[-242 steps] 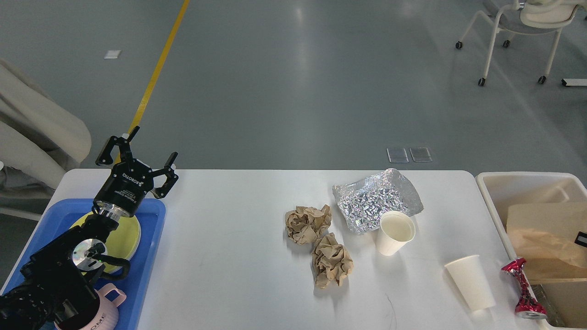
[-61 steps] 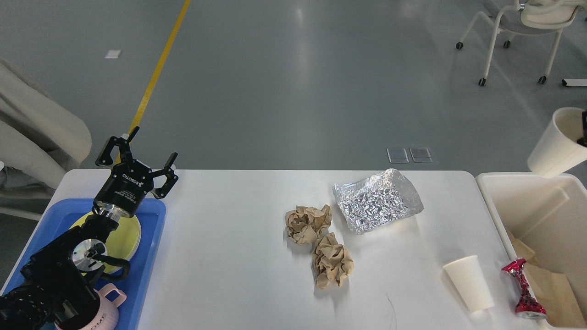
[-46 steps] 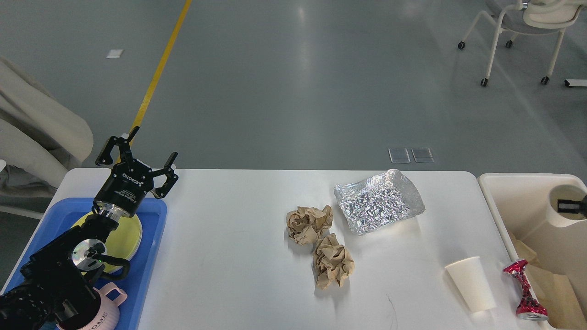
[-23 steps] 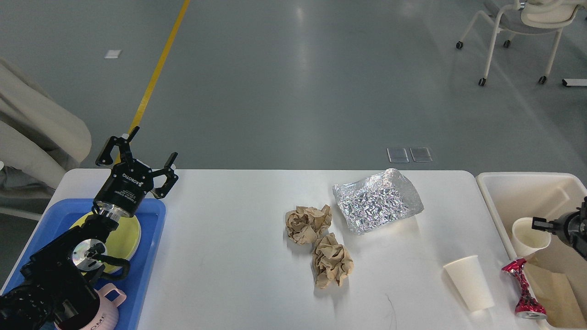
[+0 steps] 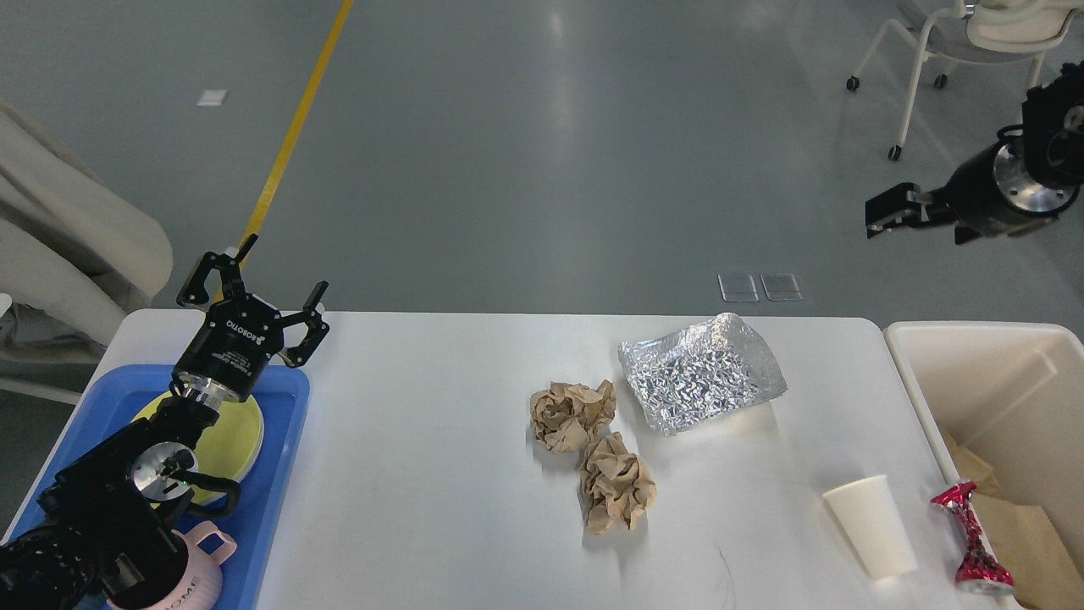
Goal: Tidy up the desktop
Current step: 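Move the right gripper over to the foil packet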
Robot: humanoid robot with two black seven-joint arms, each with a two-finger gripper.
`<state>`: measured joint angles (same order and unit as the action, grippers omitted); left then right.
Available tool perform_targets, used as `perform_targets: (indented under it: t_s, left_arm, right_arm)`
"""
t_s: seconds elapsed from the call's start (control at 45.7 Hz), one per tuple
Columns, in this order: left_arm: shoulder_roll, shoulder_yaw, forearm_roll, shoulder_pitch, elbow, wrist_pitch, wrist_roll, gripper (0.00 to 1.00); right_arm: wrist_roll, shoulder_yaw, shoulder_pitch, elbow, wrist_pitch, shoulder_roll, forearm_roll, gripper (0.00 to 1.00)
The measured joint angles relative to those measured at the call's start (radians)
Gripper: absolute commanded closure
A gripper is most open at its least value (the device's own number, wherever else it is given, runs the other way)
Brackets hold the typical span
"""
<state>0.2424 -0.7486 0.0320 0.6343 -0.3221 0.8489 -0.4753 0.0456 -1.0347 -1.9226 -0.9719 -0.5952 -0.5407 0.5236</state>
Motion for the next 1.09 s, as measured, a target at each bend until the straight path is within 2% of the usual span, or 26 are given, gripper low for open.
perform_targets:
  t_s: [0.109,0.197,0.328,0.46,0.525,0.635,0.722,0.832,0.941,1.094]
  left_arm:
    - [0.000,-0.001,0.000,0.000,0.000,0.000,0.000,0.00]
    - [0.000,-0.001,0.000,0.000,0.000,0.000,0.000,0.00]
    - [0.001,-0.002,0.000,-0.001,0.000,0.000,0.000,0.00]
    - [0.003,-0.003,0.000,-0.001,0.000,0.000,0.000,0.00]
    - [0.003,-0.003,0.000,-0.001,0.000,0.002,0.001,0.00]
    - [0.003,-0.003,0.000,-0.001,0.000,0.002,0.001,0.00]
    - [0.003,-0.003,0.000,-0.001,0.000,0.004,0.001,0.00]
    - [0.003,-0.003,0.000,-0.001,0.000,0.004,0.001,0.00]
    - [0.001,-0.003,0.000,-0.001,0.000,0.004,0.001,0.00]
    - [0.000,-0.002,-0.001,-0.001,0.000,0.004,0.000,0.00]
  right_arm:
    - [0.001,-0.045,-0.286,-0.230,-0.044,0.022,0.043,0.00]
    - [0.007,-0.047,-0.429,-0.331,-0.144,0.019,0.047,0.00]
    - [0.043,-0.023,-0.502,-0.371,-0.306,-0.020,0.019,0.00]
    - [0.049,-0.025,-0.482,-0.373,-0.334,-0.038,-0.040,0.00]
    - [0.046,-0.029,-0.423,-0.359,-0.313,-0.036,-0.051,0.00]
    - [0.040,-0.031,-0.240,-0.286,-0.213,-0.002,-0.065,0.00]
    - [0.027,-0.012,-0.008,-0.130,-0.118,0.065,-0.137,0.00]
    - [0.000,0.042,0.276,0.118,-0.081,0.188,-0.324,0.00]
    - [-0.059,0.120,0.510,0.331,-0.040,0.291,-0.483,0.00]
    - [-0.178,0.292,0.690,0.454,0.048,0.327,-0.538,0.00]
